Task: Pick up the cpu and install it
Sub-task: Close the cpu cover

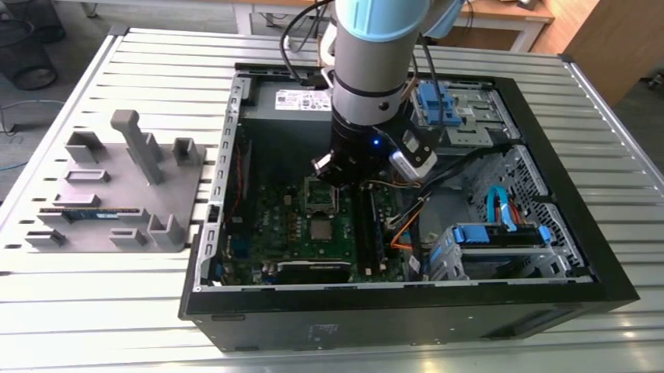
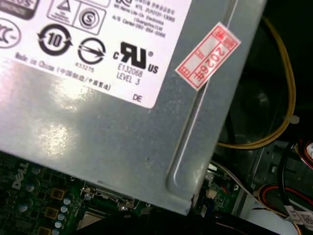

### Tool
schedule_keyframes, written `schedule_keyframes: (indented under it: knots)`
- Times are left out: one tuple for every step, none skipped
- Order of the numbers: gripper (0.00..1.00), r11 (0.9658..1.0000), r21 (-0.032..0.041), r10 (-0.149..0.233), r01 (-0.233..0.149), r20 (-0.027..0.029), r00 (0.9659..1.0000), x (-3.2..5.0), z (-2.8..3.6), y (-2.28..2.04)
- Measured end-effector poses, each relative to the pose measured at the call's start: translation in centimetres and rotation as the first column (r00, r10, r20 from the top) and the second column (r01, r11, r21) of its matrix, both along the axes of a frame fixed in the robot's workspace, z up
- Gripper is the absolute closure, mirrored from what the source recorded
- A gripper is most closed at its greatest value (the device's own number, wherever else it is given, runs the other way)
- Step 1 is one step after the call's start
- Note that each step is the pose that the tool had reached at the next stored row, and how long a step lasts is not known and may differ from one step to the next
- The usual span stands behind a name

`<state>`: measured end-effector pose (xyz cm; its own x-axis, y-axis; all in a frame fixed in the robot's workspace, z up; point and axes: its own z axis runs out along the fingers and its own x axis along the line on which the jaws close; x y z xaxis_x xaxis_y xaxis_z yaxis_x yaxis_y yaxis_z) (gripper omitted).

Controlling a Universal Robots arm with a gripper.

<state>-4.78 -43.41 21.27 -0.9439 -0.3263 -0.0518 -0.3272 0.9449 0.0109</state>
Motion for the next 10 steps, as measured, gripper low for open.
schedule_keyframes:
  knots:
    - [0.89,1.0000,0.0002,0.000,0.000,0.0000,1.0000,0.00,-0.02,0.05]
    - [0.89,1.0000,0.0002,0.000,0.000,0.0000,1.0000,0.00,-0.03,0.12]
    - [0.89,1.0000,0.0002,0.000,0.000,0.0000,1.0000,0.00,-0.05,0.21]
    - [0.89,1.0000,0.0004,-0.001,0.001,0.0001,1.0000,0.00,-0.06,0.29]
    - [0.89,1.0000,0.0005,-0.001,0.001,0.0000,1.0000,0.00,-0.07,0.36]
    - [0.89,1.0000,0.0006,-0.001,0.001,0.0000,1.0000,0.00,-0.09,0.41]
    - [0.89,1.0000,0.0008,-0.001,0.001,-0.0001,1.0000,0.00,-0.11,0.46]
    - [0.89,1.0000,0.0009,-0.002,0.002,-0.0002,1.0000,0.01,-0.14,0.49]
    - [0.89,1.0000,0.0013,-0.005,0.005,-0.0005,1.0000,0.00,-0.16,0.50]
    - [0.89,1.0000,0.0028,-0.007,0.007,-0.0009,1.0000,-0.01,-0.16,0.49]
